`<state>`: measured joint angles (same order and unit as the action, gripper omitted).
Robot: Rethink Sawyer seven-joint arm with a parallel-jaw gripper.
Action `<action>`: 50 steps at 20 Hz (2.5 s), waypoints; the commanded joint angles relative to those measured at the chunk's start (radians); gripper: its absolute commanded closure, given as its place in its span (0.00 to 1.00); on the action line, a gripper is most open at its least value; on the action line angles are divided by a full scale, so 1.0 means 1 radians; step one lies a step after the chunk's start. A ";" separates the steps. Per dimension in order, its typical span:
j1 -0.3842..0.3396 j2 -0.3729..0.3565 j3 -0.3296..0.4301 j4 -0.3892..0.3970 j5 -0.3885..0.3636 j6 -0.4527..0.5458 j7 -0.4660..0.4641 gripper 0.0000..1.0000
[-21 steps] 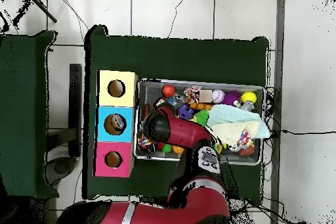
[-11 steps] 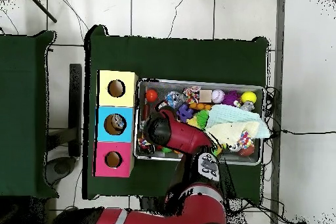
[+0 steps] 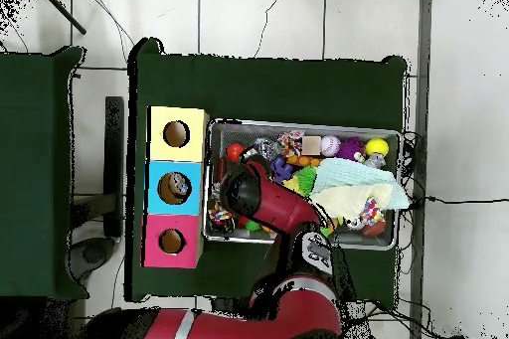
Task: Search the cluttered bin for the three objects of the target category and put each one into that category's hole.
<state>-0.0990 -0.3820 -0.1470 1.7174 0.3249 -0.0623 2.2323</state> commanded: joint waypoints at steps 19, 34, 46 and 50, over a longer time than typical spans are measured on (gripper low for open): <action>-0.105 0.096 0.169 0.014 0.030 -0.208 0.237 0.00; -0.015 0.133 0.047 -0.067 0.093 -0.217 0.158 1.00; 0.006 0.115 0.021 -0.055 0.080 -0.142 0.151 1.00; -0.002 0.102 0.040 -0.038 0.040 -0.125 0.132 1.00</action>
<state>-0.0822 -0.3102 -0.1508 1.6880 0.3572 -0.2298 2.2323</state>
